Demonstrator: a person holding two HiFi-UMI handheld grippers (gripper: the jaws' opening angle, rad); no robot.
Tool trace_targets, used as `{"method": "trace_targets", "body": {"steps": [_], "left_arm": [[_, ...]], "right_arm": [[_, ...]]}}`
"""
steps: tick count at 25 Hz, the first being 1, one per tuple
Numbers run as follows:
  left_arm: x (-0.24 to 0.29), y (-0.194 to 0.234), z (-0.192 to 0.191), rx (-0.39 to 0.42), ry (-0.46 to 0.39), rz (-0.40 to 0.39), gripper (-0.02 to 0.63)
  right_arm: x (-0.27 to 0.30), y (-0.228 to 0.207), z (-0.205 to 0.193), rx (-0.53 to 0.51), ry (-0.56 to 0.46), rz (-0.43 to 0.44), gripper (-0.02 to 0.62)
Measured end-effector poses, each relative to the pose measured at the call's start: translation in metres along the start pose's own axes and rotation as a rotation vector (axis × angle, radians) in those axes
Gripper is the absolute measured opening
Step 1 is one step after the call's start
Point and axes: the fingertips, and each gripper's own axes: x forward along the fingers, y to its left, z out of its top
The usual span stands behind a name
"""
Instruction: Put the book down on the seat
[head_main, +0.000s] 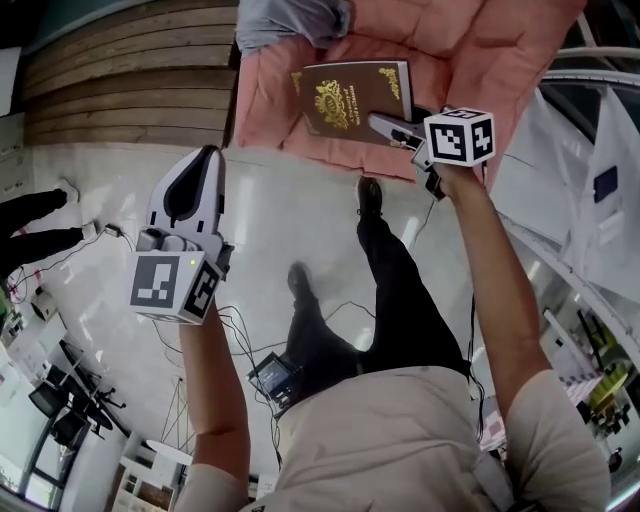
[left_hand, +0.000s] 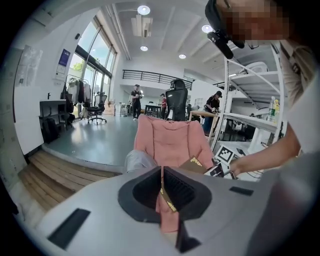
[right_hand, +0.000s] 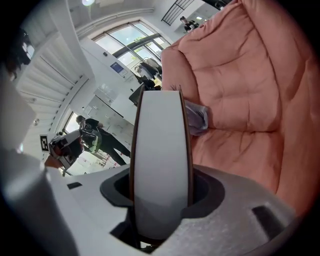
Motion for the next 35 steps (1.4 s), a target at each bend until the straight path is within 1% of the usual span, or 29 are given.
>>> {"method": "trace_targets", "body": {"steps": [2,7,13,17,19,21,25,27,32,35], "left_arm": [[0.001,0.0,0.0,-0.007,0.024,0.006,0.02],[0.011,0.001,-0.014,-0.025,0.043,0.013,0.02],[0.02,-0.003,-0.029,-0.045,0.063,0.018,0.02],[0.025,-0.002,-0.035,-0.057,0.068,0.014,0.02],[0.027,0.0,-0.036,-0.061,0.07,0.012,0.02],[0.029,0.003,-0.035,-0.064,0.072,0.01,0.02],[0.031,0.008,-0.034,-0.064,0.078,0.007,0.02],[0.03,0.008,-0.033,-0.063,0.08,0.006,0.02],[0.025,-0.002,-0.029,-0.05,0.042,-0.003,0.02],[0.02,0.006,-0.023,-0.041,0.022,-0.002,0.02]], "right_arm": [[0.004,-0.008,-0.004,0.031,0.011,0.001,0.215],[0.024,-0.036,-0.02,0.102,0.034,0.016,0.213],[0.039,-0.055,-0.033,0.18,0.05,0.09,0.219],[0.043,-0.064,-0.041,0.26,0.027,0.147,0.224],[0.046,-0.069,-0.045,0.295,0.016,0.162,0.224],[0.049,-0.075,-0.05,0.322,0.014,0.158,0.222],[0.06,-0.092,-0.069,0.377,0.059,0.107,0.224],[0.062,-0.098,-0.076,0.384,0.074,0.069,0.238],[0.053,-0.117,-0.086,0.317,0.117,-0.08,0.318],[0.054,-0.129,-0.09,0.245,0.182,-0.219,0.379]]}}
